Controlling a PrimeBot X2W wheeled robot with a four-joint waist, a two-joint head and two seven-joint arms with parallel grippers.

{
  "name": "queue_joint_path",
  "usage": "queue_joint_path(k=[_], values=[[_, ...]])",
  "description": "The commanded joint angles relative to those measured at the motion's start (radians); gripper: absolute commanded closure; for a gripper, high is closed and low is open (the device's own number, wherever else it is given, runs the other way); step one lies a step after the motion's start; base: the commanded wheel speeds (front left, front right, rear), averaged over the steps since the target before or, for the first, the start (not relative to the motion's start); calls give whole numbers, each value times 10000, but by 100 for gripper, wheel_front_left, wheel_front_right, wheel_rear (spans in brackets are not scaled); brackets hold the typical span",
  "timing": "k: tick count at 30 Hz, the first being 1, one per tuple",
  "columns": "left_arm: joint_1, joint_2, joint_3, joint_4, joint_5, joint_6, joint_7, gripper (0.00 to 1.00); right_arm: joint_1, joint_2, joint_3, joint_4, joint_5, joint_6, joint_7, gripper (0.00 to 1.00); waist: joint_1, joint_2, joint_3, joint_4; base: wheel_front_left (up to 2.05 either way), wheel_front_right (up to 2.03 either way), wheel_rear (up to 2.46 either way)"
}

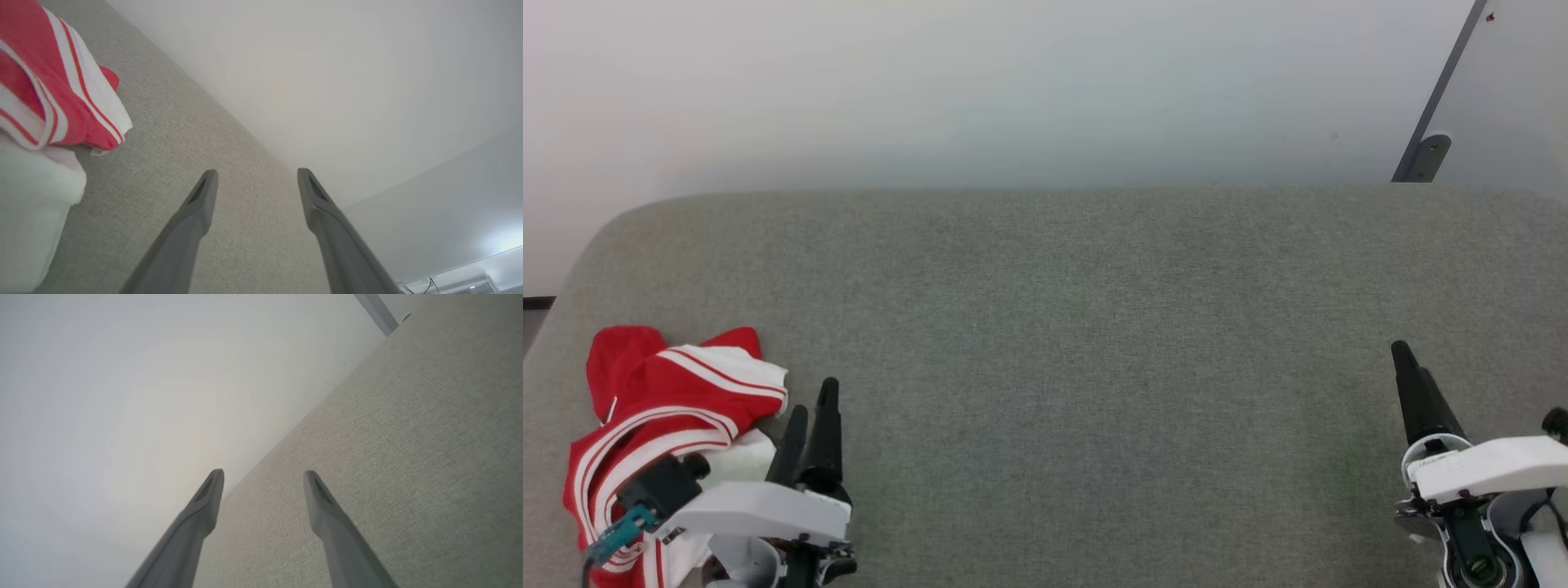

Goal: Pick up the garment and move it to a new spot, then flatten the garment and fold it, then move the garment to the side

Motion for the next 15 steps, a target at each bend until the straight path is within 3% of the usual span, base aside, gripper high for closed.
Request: queue_joint_path(k=[1, 15], values=[[-232, 144, -113, -182, 697, 148, -145, 0, -386, -191, 72, 5, -622, -3, -137, 0, 0, 0, 5, -2, 0, 0, 0], [-372, 611, -922, -57, 2844, 796, -579, 0, -870, -374, 355, 399, -3403, -4, -570, 0, 0, 0, 79, -46, 0, 0, 0]])
